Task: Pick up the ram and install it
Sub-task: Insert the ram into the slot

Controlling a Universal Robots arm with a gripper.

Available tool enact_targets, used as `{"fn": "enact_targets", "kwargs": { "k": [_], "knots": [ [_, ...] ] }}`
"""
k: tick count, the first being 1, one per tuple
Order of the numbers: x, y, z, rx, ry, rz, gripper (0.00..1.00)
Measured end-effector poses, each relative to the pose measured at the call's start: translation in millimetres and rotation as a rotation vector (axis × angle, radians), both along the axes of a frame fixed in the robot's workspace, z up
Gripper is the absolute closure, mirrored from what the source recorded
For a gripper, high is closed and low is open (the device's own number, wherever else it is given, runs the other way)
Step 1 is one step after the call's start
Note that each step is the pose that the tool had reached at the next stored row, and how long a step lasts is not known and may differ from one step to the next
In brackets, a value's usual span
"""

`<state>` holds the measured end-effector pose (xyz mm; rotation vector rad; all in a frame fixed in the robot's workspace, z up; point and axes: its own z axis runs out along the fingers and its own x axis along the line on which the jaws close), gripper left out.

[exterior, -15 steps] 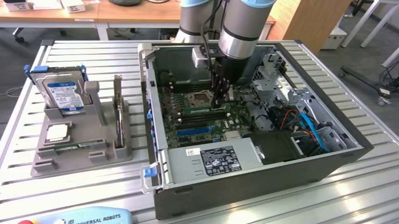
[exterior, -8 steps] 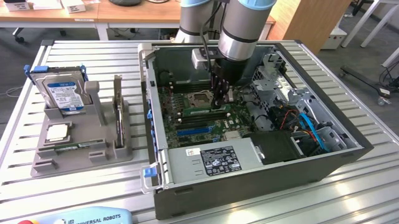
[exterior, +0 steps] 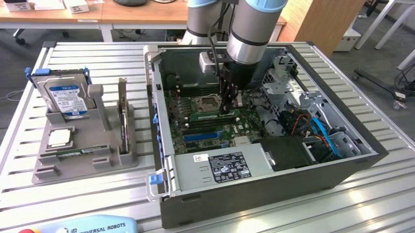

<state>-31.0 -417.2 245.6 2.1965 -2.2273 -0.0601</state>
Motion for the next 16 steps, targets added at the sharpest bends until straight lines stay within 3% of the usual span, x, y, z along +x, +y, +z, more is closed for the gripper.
{"fn": "enact_targets", "kwargs": {
  "k": [16],
  "knots": [
    [1.4, 0.0, -2.8, 0.0002, -0.0001, 0.0, 0.88]
  ]
}}
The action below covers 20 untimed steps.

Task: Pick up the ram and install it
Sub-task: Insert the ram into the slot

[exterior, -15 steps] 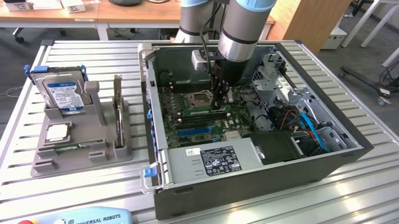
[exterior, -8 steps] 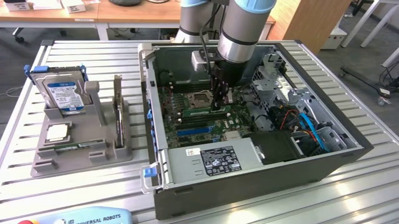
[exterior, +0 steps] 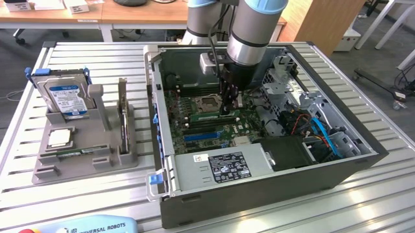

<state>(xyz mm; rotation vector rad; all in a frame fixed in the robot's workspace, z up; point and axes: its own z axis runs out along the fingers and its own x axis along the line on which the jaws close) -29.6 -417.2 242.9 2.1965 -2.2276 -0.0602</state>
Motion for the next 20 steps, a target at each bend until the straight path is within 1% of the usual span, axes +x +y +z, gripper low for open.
{"fn": "enact_targets", "kwargs": {
  "k": [13, 20],
  "knots": [
    [0.0, 0.0, -5.1, 0.0, 0.0, 0.0, 0.88],
    [0.1, 0.0, -6.1, 0.0002, -0.0001, 0.0, 0.88]
  ]
}}
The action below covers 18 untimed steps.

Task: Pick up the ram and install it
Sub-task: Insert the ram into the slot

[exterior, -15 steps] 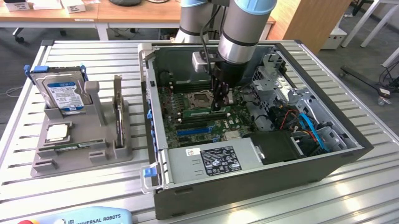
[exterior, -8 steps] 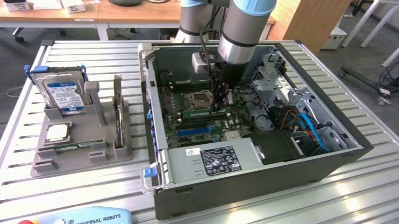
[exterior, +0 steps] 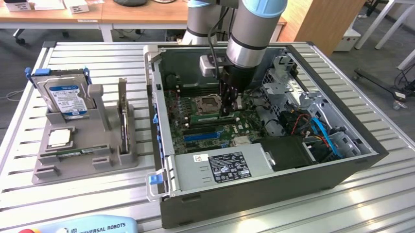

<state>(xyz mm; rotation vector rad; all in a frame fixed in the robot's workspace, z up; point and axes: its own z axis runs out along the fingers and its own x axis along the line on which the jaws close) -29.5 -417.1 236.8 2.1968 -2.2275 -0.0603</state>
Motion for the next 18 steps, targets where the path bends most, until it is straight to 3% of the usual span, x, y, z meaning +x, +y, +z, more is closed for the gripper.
{"fn": "enact_targets", "kwargs": {
  "k": [18],
  "knots": [
    [-0.8, 0.0, -1.1, -0.0002, 0.0001, 0.0, 0.88]
  ]
}}
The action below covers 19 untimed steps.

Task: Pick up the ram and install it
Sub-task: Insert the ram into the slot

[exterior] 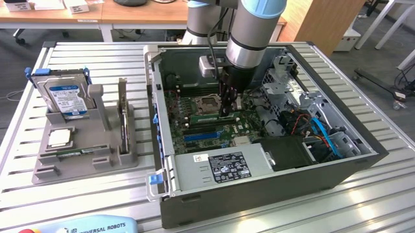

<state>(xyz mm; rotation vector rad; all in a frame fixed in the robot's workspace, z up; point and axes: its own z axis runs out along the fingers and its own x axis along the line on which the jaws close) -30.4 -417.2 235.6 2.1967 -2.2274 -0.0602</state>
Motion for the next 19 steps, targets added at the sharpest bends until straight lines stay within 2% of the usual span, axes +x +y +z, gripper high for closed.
{"fn": "enact_targets", "kwargs": {
  "k": [19],
  "knots": [
    [0.0, 0.2, -1.8, 0.0, 0.0, 0.005, 0.88]
  ]
}}
